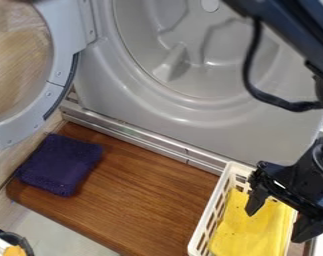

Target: Place the basket to the right side of the table.

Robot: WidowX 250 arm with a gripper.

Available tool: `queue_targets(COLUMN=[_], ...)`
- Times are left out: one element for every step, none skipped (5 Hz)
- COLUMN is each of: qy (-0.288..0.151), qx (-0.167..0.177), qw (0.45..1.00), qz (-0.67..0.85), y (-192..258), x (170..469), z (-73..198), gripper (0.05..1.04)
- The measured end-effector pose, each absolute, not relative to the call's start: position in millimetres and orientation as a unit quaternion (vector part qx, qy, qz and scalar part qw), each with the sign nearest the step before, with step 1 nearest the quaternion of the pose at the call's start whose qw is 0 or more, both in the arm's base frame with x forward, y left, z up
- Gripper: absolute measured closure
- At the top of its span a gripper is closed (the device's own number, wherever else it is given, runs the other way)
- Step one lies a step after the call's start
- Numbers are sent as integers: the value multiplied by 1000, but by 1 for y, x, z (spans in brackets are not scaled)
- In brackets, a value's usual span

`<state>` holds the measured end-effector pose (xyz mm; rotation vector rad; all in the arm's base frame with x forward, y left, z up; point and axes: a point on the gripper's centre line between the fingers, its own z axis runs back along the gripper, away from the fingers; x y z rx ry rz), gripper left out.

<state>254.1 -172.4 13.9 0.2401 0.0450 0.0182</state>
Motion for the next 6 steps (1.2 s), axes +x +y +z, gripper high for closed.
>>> queue_targets(qy=[15, -15, -45, -77, -74, -70], qx=[110, 104, 80, 57, 44, 44], qw=[993, 991, 994, 995, 995, 995], qz=[39, 83, 56, -20, -47, -57], y=[-161, -141, -130, -122, -115, -109], x=[242, 234, 235, 243, 248, 250], z=[27, 35, 38, 36, 33, 33], gripper=[84, 84, 84, 84, 84, 84])
